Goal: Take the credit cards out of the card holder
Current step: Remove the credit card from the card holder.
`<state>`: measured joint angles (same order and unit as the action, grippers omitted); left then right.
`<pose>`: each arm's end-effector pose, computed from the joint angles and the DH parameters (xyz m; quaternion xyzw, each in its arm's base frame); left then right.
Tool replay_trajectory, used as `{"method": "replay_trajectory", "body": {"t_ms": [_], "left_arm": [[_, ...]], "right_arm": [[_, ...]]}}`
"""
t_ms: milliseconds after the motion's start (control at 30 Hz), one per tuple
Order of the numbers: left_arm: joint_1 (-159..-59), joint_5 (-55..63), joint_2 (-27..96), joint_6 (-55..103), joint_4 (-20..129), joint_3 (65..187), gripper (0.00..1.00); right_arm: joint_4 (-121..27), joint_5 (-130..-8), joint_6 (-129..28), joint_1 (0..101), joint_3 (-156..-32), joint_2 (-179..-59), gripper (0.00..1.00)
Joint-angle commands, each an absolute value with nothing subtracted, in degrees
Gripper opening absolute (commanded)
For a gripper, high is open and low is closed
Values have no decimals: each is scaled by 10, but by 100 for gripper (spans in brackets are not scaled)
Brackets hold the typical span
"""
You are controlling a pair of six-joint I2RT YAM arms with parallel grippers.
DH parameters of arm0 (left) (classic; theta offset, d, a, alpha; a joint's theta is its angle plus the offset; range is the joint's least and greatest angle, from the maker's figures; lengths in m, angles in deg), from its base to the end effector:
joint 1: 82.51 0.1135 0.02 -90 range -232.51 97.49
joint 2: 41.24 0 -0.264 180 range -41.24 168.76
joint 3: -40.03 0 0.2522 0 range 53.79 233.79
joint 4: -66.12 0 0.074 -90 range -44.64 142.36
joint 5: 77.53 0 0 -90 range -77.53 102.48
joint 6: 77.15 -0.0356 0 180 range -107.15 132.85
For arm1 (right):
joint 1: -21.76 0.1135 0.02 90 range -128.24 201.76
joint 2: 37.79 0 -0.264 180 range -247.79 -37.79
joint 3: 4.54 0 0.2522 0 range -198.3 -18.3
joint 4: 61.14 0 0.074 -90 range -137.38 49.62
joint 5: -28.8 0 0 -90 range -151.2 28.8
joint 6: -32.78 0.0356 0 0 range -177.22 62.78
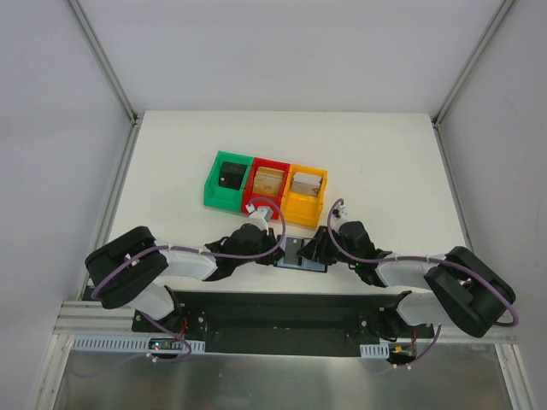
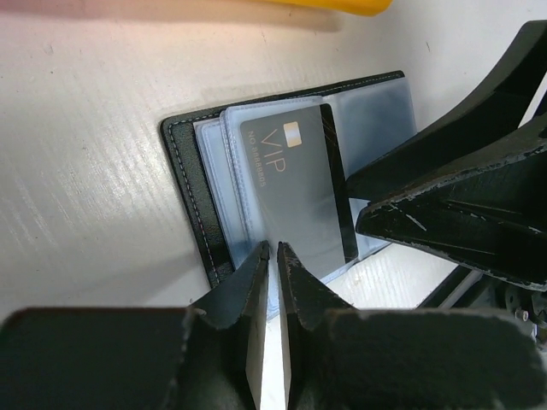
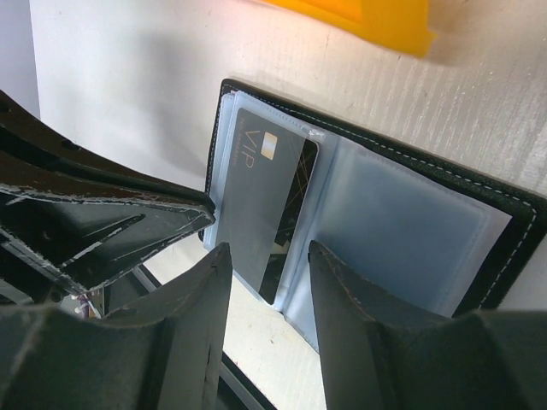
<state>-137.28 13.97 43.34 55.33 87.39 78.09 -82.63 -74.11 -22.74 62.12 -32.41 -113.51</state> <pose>0.1552 -0.2181 0.1466 0.0834 0.8404 -0.3945 0.3622 0.1636 0.1495 0.1341 -0.1025 0.8402 0.3942 0.3580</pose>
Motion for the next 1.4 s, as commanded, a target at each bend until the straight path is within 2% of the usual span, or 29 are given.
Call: {"method": "replay_trajectory", "body": {"t_ms": [0,500,667,867,1367], "left_arm": [[-1372,136,445,558,901,788,7],[-1371,126,489,571,913,786,4],[-1371,128,486,572,914,779,4],[-1372,132,484,575,915,774,2],[-1371,160,482,593,896,767,0]], "right_arm": [[-838,-747,-234,618,-322,-1143,44],[-846,-758,-231,617,-325,-1138,36],[-847,-755,-230,617,-320,-1138,30],[-847,-754,-230,616,-317,-1140,16],[-847,-758,-232,603,-299,-1127,8]]}}
